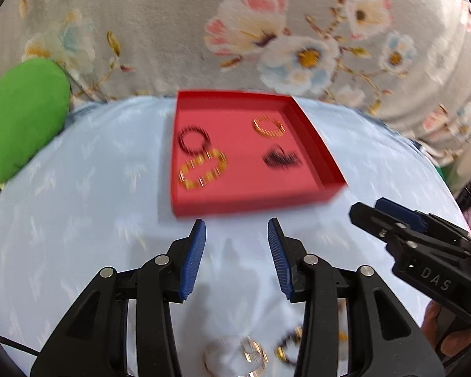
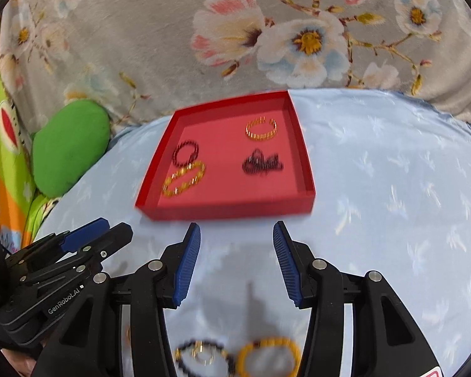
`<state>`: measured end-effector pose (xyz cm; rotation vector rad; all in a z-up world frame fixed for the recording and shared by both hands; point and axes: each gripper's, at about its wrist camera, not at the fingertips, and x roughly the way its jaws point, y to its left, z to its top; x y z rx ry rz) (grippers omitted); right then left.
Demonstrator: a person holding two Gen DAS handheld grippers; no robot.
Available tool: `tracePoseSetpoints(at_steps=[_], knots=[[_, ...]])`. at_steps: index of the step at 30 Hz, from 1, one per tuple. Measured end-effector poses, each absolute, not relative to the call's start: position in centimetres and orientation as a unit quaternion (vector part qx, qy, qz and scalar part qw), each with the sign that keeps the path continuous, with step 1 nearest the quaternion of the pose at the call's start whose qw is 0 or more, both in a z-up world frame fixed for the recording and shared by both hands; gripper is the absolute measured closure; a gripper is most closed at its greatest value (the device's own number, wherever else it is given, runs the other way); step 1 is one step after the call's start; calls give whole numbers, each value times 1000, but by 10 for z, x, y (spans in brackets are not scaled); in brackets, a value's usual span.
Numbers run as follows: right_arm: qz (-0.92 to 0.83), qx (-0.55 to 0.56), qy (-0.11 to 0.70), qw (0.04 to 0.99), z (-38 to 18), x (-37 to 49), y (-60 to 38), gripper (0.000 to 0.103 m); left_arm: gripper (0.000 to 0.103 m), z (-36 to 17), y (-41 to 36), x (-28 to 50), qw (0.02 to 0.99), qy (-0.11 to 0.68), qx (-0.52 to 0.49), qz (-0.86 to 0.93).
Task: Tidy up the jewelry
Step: 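Move both open grippers back to the remaining jewelry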
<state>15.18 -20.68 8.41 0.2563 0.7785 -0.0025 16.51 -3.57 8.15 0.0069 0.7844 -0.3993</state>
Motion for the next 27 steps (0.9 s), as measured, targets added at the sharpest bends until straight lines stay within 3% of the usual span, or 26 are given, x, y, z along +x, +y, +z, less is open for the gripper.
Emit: tracePoseSetpoints(at_steps=[14,27], knots=[[-20,155,426,891,31,42,-194,56,64,34,-6,64,887,419,-1,-194],[-61,131,428,892,13,23,-200,56,64,16,22,52,889,428,-21,-160]])
